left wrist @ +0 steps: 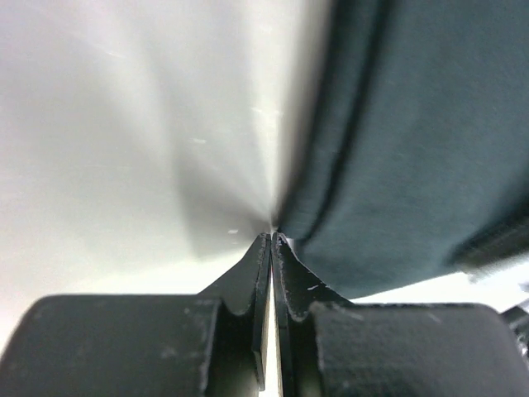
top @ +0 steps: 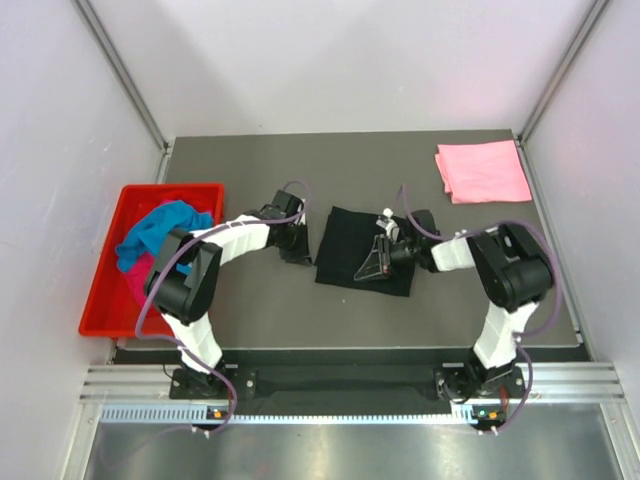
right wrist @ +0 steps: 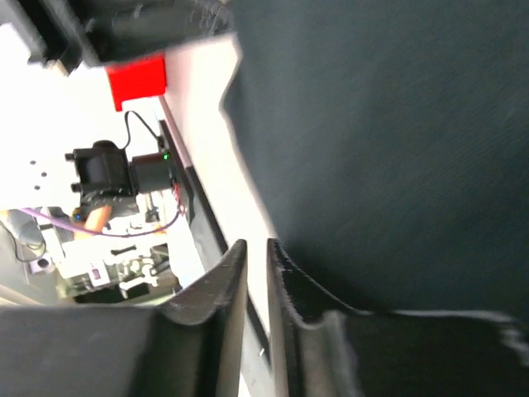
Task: Fold and stack the t-shirts
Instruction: Fold the tshirt
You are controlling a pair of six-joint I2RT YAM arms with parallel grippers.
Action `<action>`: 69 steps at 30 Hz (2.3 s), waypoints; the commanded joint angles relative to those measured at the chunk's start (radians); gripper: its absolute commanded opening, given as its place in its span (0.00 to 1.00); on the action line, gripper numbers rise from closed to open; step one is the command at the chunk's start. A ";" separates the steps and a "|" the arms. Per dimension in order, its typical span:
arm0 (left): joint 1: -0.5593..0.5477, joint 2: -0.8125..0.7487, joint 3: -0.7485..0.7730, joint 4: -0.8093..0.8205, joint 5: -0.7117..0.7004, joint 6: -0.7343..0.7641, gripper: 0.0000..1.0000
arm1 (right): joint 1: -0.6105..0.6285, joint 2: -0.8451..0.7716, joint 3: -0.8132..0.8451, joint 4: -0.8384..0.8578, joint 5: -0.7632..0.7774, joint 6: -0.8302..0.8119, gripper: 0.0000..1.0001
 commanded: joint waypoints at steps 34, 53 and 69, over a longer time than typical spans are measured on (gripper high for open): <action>0.018 0.108 0.133 0.063 0.141 -0.012 0.11 | -0.423 -0.070 0.438 -0.571 0.480 -0.391 0.60; 0.055 -0.192 0.064 0.037 0.260 -0.006 0.14 | -0.382 0.068 0.500 -0.619 0.422 -0.634 0.73; 0.014 0.051 0.027 0.037 0.201 -0.029 0.12 | -0.310 0.237 0.694 -0.890 0.258 -0.866 0.78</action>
